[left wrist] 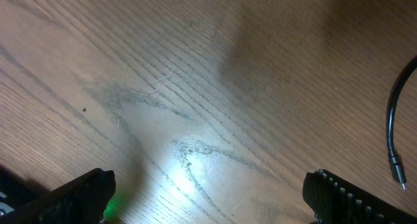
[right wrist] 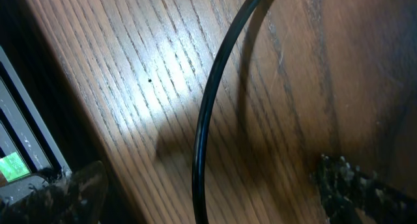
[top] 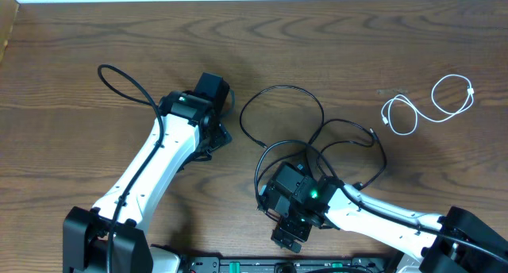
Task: Untangle cables
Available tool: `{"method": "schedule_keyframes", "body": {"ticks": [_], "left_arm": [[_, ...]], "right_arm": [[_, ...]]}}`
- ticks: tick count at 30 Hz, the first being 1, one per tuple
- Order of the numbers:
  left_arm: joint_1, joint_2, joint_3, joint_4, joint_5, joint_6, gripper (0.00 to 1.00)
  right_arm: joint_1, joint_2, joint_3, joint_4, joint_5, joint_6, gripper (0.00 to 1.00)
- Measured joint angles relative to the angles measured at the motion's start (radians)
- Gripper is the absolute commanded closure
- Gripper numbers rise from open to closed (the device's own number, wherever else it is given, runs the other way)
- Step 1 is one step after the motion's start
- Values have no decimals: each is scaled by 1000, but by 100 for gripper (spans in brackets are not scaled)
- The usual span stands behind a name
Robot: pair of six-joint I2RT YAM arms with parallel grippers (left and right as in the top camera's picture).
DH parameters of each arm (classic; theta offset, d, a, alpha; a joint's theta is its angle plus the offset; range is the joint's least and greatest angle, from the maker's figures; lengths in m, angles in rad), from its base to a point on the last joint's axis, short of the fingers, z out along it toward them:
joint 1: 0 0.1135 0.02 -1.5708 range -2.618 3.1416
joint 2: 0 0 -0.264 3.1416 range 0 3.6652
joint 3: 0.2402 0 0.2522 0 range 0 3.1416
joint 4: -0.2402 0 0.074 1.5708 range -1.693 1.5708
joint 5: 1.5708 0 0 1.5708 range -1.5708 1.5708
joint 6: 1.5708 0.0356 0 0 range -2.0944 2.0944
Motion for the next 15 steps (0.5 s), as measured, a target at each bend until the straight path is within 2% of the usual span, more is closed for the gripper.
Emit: {"method": "schedule_keyframes", "body": {"ticks": [15], "left_arm": [[0, 0, 0, 0, 0, 0, 2]], "right_arm": [[0, 0, 0, 3, 1, 23, 2]]}}
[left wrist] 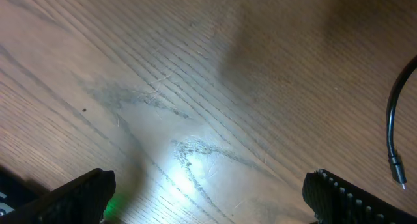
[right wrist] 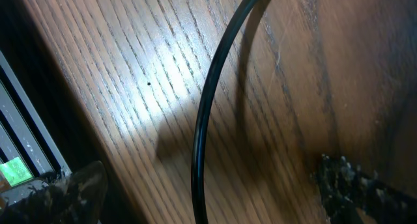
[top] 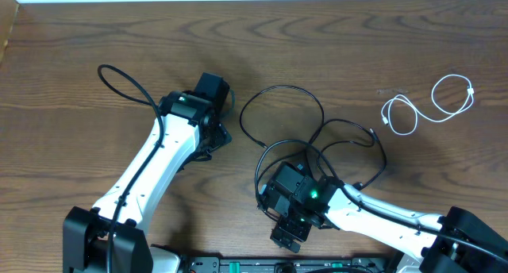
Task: Untangle cables
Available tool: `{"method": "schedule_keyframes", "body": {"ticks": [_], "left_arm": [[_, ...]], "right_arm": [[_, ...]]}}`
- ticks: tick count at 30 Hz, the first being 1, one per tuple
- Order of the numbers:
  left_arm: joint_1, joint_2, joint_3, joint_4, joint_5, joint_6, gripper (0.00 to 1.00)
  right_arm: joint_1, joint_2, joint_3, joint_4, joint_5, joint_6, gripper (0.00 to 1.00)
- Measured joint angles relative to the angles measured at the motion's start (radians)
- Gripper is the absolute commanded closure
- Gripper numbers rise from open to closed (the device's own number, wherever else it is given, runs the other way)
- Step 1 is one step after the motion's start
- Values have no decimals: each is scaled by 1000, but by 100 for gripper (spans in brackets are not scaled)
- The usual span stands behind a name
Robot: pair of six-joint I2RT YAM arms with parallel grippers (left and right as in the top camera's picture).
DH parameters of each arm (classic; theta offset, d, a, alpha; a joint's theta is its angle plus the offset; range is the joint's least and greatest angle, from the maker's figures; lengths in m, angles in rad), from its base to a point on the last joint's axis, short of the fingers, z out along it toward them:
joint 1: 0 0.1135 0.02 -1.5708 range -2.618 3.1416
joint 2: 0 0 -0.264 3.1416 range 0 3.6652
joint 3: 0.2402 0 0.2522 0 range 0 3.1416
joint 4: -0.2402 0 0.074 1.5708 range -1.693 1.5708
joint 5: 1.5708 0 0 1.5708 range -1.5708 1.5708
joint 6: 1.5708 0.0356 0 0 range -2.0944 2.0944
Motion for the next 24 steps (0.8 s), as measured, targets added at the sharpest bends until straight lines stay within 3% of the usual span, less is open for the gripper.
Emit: {"method": "schedule_keyframes", "body": {"ticks": [3, 10, 12, 17, 19, 24], "left_arm": [[0, 0, 0, 0, 0, 0, 2], [0, 0, 0, 0, 0, 0, 2], [0, 0, 0, 0, 0, 0, 2], [0, 0, 0, 0, 0, 0, 2], [0, 0, 0, 0, 0, 0, 2], [0, 0, 0, 0, 0, 0, 2]], "right_arm": [[0, 0, 0, 0, 2, -1, 17], [0, 0, -1, -1, 22, 12, 66], [0, 0, -1, -1, 25, 16, 74], [0, 0, -1, -1, 27, 16, 86], [0, 0, -1, -1, 27, 16, 97], [0, 0, -1, 0, 26, 18, 99]]}}
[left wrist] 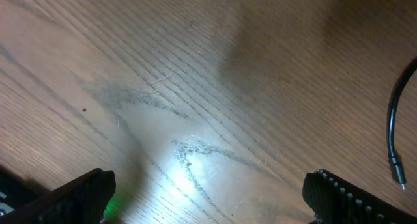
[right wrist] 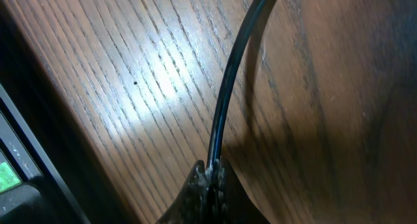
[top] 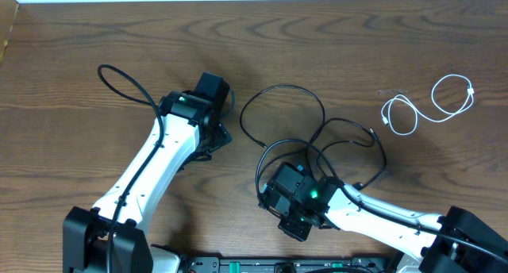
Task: Untangle cables
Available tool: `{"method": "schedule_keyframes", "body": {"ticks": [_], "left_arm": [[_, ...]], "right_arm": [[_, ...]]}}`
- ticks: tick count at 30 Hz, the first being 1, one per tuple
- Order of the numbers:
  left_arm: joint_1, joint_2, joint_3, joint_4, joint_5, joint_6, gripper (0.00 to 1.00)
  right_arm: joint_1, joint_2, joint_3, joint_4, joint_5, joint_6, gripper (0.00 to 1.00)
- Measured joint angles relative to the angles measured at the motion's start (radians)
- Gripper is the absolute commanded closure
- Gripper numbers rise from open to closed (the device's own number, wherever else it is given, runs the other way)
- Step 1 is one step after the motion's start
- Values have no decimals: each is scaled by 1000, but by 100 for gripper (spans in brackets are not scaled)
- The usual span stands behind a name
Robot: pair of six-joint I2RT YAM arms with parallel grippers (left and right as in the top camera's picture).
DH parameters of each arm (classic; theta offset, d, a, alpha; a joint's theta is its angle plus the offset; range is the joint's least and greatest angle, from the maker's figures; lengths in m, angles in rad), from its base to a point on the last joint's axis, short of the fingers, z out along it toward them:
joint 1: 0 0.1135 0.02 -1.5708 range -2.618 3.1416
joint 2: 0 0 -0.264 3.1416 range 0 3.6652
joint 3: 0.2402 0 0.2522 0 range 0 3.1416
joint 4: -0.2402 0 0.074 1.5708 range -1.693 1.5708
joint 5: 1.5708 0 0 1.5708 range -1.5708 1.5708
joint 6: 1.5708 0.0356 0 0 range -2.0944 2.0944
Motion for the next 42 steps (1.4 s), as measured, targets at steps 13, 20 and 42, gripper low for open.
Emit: {"method": "schedule_keyframes", "body": {"ticks": [13, 20, 42], "left_arm": [[0, 0, 0, 0, 0, 0, 2], [0, 0, 0, 0, 0, 0, 2], [-7, 0, 0, 66, 97, 72, 2]], "right_arm": [[0, 0, 0, 11, 0, 9, 99], [0, 0, 0, 15, 0, 15, 1], [-345, -322, 236, -124, -84, 148, 1]]}}
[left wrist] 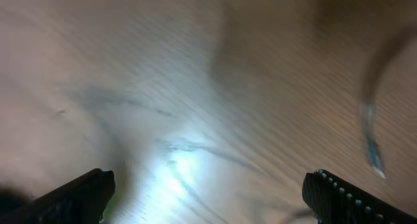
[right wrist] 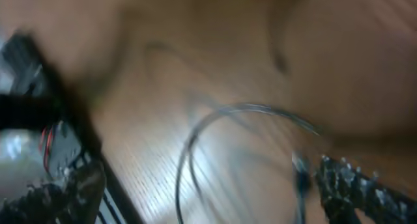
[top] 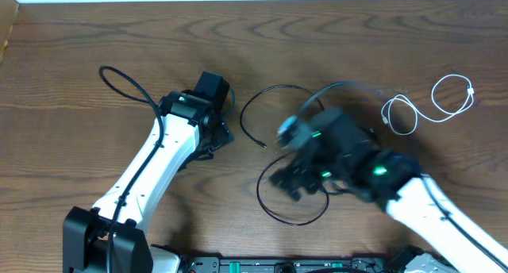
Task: Untangle cables
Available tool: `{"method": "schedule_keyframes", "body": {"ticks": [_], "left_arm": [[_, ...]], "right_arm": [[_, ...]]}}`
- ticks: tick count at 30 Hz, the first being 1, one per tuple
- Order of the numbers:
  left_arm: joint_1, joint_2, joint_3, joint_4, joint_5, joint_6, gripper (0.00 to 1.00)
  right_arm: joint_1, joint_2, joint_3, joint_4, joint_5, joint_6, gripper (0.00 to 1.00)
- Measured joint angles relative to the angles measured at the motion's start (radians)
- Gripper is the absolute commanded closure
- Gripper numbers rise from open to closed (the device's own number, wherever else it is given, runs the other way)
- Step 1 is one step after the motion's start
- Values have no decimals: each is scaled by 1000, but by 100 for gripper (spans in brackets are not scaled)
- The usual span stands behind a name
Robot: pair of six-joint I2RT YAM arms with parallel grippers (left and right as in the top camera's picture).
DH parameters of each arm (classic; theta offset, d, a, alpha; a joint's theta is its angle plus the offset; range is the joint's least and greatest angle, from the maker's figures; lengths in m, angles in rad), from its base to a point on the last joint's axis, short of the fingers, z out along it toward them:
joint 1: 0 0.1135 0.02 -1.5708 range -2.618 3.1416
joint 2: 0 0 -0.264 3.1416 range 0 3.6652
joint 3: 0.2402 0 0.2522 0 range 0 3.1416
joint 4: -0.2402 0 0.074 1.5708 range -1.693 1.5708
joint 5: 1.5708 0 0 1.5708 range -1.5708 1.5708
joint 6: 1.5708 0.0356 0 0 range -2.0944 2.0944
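Note:
The black cable lies mid-table as an upper loop [top: 242,114] and a lower loop [top: 259,195]; a blurred strand [top: 349,84] arcs above the right arm. My right gripper [top: 298,174] is blurred over the tangle. In the right wrist view the gripper [right wrist: 208,191] is open, high above a black loop [right wrist: 189,146], with a cable end [right wrist: 300,175] by its right finger. My left gripper [top: 213,130] sits left of the upper loop. It is open [left wrist: 208,198] over bare wood, with a blurred cable end [left wrist: 371,146] to its right.
A thin white cable [top: 413,114] lies coiled at the right rear. Another black cable loop [top: 119,82] belonging to the left arm arcs at the far left. The wooden table [top: 63,162] ends near the arm bases at the front.
My right gripper was shut on the black cable low near the front edge. It is now open, higher up and further right and back. The cable loops have shifted, and the left wrist view has shifted slightly.
My right gripper stood open astride the black cable, close to the table, at the two oldest moments. Then it was shut on that cable. Now it is open and raised, and the tangle's shape has changed. The left gripper stayed open by the upper loop.

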Motion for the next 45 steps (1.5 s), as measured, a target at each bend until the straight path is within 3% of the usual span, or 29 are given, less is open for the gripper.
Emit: {"method": "schedule_keyframes", "body": {"ticks": [4, 9, 14, 23, 27, 30, 36, 39, 45], "left_arm": [[-45, 11, 0, 37, 109, 97, 2], [-153, 72, 0, 100, 169, 146, 2], [-259, 139, 0, 210, 177, 160, 2], [-340, 160, 0, 280, 182, 176, 2], [-406, 180, 0, 296, 185, 237, 2], [-445, 202, 0, 301, 185, 277, 9], [-469, 273, 0, 325, 179, 312, 37], [-470, 319, 0, 328, 142, 319, 58], [-463, 360, 3, 264, 10, 327, 63]], "right_arm": [[-137, 5, 0, -86, 23, 79, 1], [-201, 18, -6, -152, 43, 123, 1], [-242, 19, -12, -183, 129, 207, 1], [-340, 19, -32, -208, 248, 292, 1], [-387, 19, -97, -166, 278, 340, 1], [-411, 19, -157, -116, 288, 380, 1], [-420, 19, -288, 23, 247, 489, 1], [-419, 19, -365, 136, 168, 535, 1], [-396, 19, -505, 307, 59, 613, 1]]}}
